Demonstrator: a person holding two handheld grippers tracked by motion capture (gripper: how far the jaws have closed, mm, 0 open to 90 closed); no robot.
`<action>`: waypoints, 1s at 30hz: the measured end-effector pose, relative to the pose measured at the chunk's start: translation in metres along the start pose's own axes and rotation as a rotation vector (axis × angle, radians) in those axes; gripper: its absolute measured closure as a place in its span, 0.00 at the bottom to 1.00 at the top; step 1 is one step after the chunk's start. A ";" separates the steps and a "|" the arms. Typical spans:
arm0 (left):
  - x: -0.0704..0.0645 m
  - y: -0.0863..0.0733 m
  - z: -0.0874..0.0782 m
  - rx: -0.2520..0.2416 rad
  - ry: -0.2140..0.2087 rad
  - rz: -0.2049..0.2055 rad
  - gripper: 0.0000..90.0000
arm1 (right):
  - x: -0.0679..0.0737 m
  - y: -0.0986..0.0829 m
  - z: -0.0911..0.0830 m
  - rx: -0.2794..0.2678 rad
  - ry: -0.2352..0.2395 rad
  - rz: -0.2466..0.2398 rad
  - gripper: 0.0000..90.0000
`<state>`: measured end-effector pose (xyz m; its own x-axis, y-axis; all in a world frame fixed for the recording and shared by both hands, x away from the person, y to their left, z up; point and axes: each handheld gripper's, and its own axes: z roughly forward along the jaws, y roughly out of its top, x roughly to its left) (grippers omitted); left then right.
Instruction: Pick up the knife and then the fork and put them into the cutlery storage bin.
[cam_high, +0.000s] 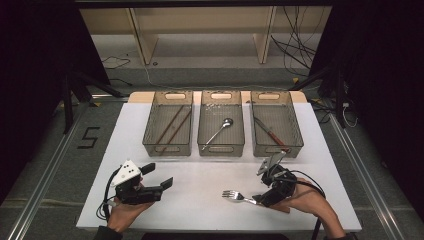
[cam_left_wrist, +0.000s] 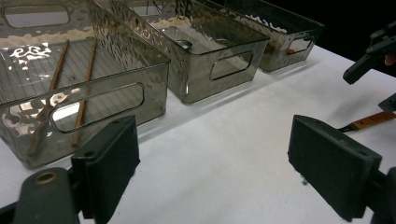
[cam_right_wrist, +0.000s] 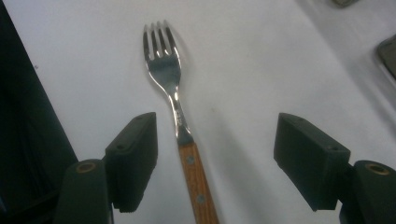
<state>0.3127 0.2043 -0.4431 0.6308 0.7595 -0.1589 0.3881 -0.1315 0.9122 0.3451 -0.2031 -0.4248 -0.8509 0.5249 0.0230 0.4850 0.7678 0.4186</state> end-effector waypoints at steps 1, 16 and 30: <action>0.000 0.000 0.000 -0.001 0.000 -0.001 0.18 | 0.001 -0.001 0.001 0.010 -0.004 0.001 0.35; 0.000 0.000 0.000 -0.005 -0.004 -0.005 0.18 | 0.007 -0.007 0.015 0.123 -0.001 -0.073 0.47; 0.000 0.000 0.000 -0.004 -0.007 0.003 0.18 | 0.007 -0.011 0.027 0.217 -0.004 -0.097 0.66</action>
<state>0.3125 0.2042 -0.4430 0.6367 0.7545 -0.1592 0.3838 -0.1310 0.9141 0.3397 -0.1978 -0.4539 -0.8950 0.4460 -0.0114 0.4335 0.8755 0.2136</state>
